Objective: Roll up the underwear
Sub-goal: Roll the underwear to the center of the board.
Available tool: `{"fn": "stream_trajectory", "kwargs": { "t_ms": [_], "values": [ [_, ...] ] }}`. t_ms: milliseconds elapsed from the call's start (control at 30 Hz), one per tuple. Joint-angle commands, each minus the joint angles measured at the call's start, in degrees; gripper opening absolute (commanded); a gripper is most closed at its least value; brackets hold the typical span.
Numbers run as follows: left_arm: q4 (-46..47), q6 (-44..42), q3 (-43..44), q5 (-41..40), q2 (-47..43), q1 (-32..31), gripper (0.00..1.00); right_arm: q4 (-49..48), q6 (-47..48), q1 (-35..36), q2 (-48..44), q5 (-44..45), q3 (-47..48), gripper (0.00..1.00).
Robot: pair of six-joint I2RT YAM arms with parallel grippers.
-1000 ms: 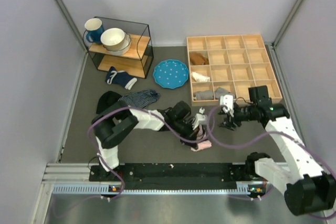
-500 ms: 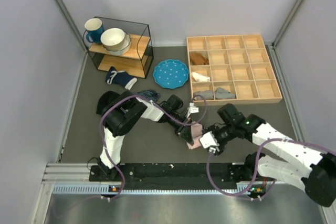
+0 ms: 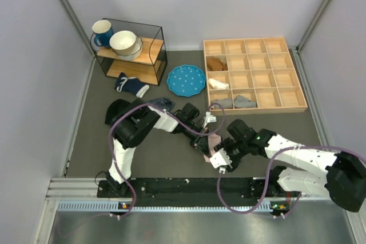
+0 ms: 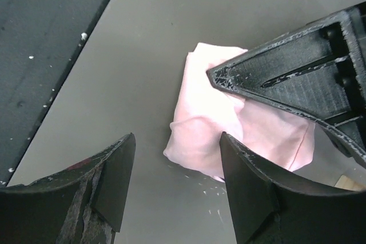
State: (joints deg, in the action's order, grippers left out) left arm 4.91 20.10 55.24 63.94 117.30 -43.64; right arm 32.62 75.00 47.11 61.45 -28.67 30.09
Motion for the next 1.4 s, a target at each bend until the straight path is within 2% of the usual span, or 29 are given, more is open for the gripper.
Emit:
{"fn": "stream_trajectory", "kwargs": {
  "t_ms": [0,100,200,333,433,567,600,733,767,867,900,1000,1100,1200,1367],
  "values": [
    [1.25,-2.17,0.48,-13.23,1.1,1.27,0.07,-3.44,0.41,0.88,1.13,5.97,-1.26,0.61],
    [1.33,-2.17,0.04,-14.89,-1.45,1.27,0.16,-3.44,-0.29,0.88,1.22,8.44,-1.79,0.56],
    [2.47,-2.34,-1.19,-16.82,-4.96,1.36,0.23,-3.35,-1.43,0.88,2.09,10.2,-1.79,0.46],
    [6.25,-2.34,-4.61,-19.64,-10.5,1.8,0.38,-2.13,-2.75,0.96,4.29,10.91,-1.35,0.27],
    [9.24,-4.26,-7.85,-23.05,-15.59,1.8,0.41,-0.9,-4.68,0.87,5.96,10.04,-0.03,0.18],
    [13.54,-10.06,-13.92,-26.41,-24.63,1.71,0.47,3.22,-8.37,-2.09,7.19,5.65,3.39,0.12],
    [15.12,-11.47,-15.67,-26.94,-26.49,1.71,0.48,4.11,-8.82,-3.42,7.45,2.33,4.1,0.12],
    [27.67,-19.98,-29.0,-28.17,-35.71,-0.21,0.5,8.94,-9.44,-10.19,9.73,-5.25,6.91,0.11],
    [33.79,-22.27,-31.4,-28.87,-38.95,-0.83,0.5,9.65,-9.44,-11.24,10.44,-6.3,7.79,0.11],
    [44.45,-27.64,-38.35,-28.96,-43.1,-3.38,0.5,12.72,-9.7,-14.32,13.42,-10.26,9.89,0.11],
    [45.44,-31.31,-39.93,-29.57,-43.72,-4.25,0.5,14.38,-9.79,-15.63,14.13,-12.1,10.51,0.11],
    [41.52,-38.87,-38.47,-32.72,-45.05,-8.91,0.51,17.2,-9.35,-18.19,18.17,-16.49,12.97,0.11],
    [30.04,-46.52,-32.6,-38.08,-43.56,-15.06,0.52,20.11,-8.12,-21.0,22.11,-18.09,14.47,0.11],
    [23.95,-52.06,-27.76,-41.44,-39.87,-19.98,0.53,21.95,-6.89,-23.38,25.02,-19.14,15.61,0.11],
    [15.67,-58.32,-19.66,-47.41,-30.91,-23.16,0.53,23.45,-5.75,-25.05,26.97,-19.59,16.58,0.11]
  ]
}}
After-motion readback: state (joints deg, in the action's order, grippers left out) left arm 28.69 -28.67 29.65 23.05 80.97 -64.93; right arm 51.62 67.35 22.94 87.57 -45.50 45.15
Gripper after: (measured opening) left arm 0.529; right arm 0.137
